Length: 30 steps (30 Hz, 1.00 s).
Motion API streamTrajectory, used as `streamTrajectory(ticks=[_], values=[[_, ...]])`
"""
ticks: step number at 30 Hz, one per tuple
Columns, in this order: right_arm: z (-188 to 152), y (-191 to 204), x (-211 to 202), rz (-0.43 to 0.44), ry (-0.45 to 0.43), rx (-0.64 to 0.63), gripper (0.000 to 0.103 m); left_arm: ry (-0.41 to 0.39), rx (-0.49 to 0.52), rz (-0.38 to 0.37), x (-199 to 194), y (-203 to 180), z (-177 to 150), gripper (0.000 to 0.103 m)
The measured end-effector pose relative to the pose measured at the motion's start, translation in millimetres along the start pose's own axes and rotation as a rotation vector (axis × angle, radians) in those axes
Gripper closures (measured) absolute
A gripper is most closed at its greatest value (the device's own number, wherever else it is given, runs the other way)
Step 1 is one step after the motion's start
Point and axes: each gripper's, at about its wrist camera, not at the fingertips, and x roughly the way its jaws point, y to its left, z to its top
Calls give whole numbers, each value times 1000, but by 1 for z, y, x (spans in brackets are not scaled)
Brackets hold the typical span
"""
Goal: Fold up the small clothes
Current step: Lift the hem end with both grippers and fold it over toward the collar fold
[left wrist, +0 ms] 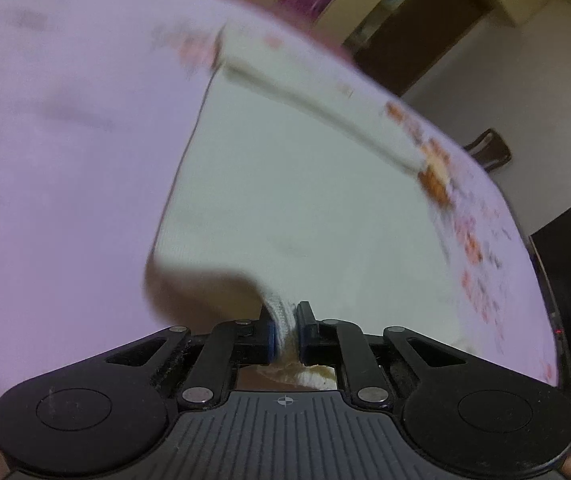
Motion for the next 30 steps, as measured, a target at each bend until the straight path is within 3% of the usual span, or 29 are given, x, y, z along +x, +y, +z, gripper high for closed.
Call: streamTrajectory(ticks=[4, 7, 14, 21, 30], values=[[27, 1, -6, 65, -79, 38, 93, -103, 61, -12, 4, -16, 45, 95], [60, 6, -3, 103, -140, 47, 93, -137, 73, -16, 20, -21, 80, 95], [151, 10, 51, 154, -221, 72, 93, -173, 62, -1, 92, -31, 155, 95], [230, 7, 125, 173, -237, 126, 94, -218, 24, 43, 162, -30, 231, 95], [297, -9, 209, 87, -198, 140, 94, -225, 17, 150, 230, -20, 292, 95]])
